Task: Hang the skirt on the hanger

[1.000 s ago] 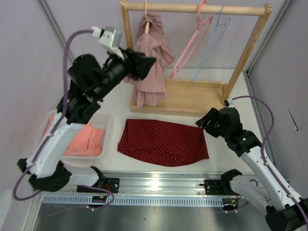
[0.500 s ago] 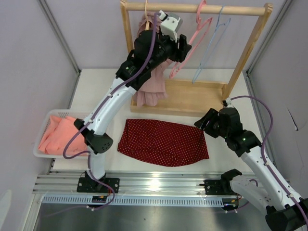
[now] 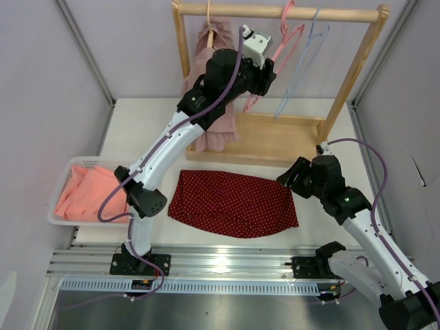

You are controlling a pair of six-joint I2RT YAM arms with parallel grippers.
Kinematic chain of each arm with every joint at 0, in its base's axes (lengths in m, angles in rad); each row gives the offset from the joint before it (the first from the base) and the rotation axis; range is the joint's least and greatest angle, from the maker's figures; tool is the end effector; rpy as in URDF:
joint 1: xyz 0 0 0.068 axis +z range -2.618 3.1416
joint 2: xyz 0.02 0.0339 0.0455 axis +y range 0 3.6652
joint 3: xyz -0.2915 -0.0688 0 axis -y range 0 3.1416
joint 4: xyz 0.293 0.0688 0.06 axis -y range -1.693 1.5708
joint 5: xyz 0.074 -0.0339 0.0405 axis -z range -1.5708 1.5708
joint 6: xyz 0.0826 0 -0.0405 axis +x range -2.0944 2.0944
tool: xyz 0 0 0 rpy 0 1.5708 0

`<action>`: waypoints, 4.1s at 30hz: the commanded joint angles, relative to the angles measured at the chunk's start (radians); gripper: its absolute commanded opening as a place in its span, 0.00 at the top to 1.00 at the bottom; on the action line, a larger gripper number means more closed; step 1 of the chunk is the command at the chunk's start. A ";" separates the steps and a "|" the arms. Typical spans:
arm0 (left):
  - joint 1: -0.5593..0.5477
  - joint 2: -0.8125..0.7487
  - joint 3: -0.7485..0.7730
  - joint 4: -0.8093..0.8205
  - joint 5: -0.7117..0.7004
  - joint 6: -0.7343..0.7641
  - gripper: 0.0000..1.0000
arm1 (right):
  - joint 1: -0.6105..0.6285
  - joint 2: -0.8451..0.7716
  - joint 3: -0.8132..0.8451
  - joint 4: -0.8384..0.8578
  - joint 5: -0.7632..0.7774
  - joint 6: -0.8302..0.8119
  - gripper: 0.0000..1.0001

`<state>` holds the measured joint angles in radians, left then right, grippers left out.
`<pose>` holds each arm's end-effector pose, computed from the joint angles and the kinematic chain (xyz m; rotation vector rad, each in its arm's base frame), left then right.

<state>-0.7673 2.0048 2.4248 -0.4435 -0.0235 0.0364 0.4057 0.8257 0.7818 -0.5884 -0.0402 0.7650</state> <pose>0.3916 -0.3750 0.5486 0.6171 1.4996 -0.5482 0.2229 0.0993 0.2823 0.3864 2.2585 0.6802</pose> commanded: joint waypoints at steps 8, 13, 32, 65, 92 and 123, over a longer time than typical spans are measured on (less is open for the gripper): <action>-0.075 0.025 -0.003 0.032 -0.200 0.115 0.84 | -0.010 -0.013 -0.004 0.027 0.002 -0.030 0.46; -0.093 0.009 0.002 0.081 -0.271 0.137 1.00 | -0.010 -0.014 -0.004 0.025 0.003 -0.038 0.46; -0.098 -0.101 -0.040 0.167 -0.357 0.154 1.00 | -0.015 -0.010 -0.018 0.032 -0.003 -0.055 0.47; -0.093 -0.863 -0.901 -0.009 -0.032 0.086 1.00 | -0.030 -0.003 0.028 -0.017 0.006 -0.112 0.48; -0.032 -1.023 -1.576 -0.031 0.625 -0.116 1.00 | -0.021 -0.128 0.073 -0.168 0.053 -0.104 0.53; -0.029 -0.939 -1.615 -0.089 0.488 -0.236 1.00 | 0.317 0.030 -0.061 0.179 0.142 -0.004 0.45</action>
<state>-0.7841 1.0798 0.8112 -0.4873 0.4736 -0.1944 0.7147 0.8558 0.6014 -0.5270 0.1177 0.8364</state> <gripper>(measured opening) 0.085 0.531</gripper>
